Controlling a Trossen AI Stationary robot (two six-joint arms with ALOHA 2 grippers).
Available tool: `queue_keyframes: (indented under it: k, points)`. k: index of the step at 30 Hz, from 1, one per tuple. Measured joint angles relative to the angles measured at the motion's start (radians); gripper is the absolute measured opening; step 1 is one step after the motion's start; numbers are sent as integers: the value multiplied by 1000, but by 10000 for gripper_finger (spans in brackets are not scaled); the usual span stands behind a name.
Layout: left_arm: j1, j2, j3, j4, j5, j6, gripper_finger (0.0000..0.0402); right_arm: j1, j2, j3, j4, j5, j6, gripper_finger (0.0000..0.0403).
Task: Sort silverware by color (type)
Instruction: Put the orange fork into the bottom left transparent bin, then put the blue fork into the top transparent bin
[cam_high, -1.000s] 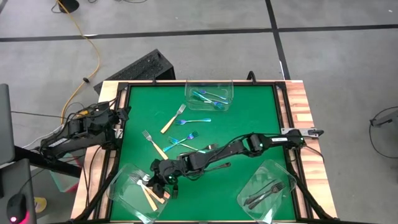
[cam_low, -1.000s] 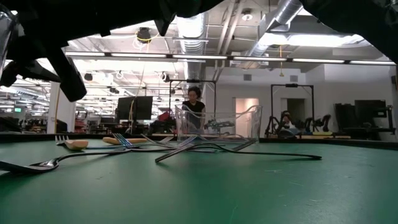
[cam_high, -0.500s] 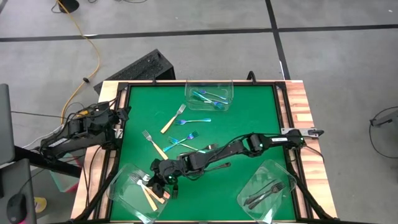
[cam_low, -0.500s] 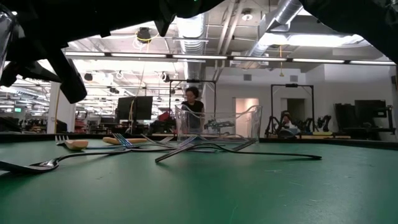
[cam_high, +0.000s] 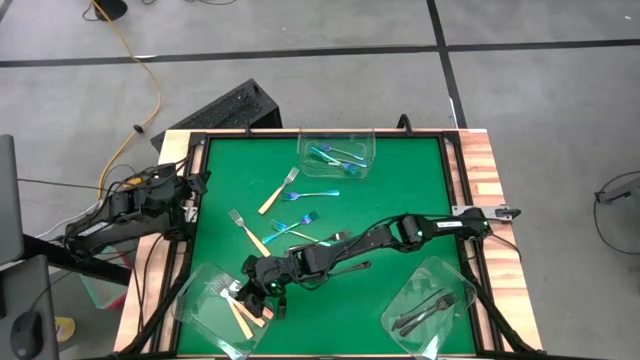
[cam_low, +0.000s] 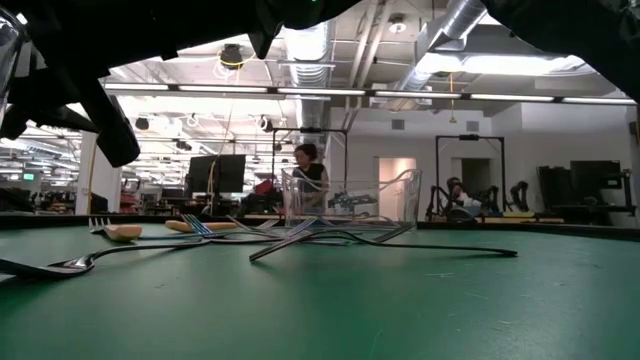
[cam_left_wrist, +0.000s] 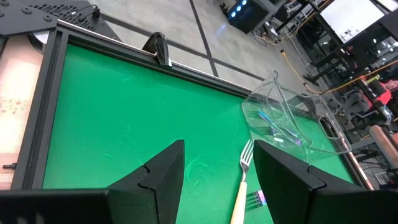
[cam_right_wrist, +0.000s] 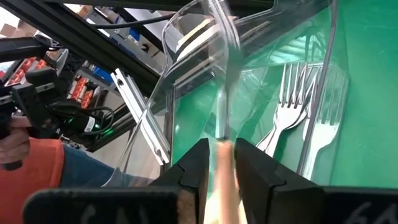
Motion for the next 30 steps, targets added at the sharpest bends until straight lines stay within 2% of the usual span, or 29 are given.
queue_keyframes:
  k: [12,19,26,30]
  points:
    - [0,0,0,0,0,0,176,-2,0,0,26,-1,30,126]
    - [0,0,0,0,0,0,176,-16,0,0,245,-38,32,127]
    - [0,0,0,0,0,0,176,-48,-2,0,429,-151,174,127]
    - [0,0,0,0,0,0,176,-57,-1,30,530,-164,197,127]
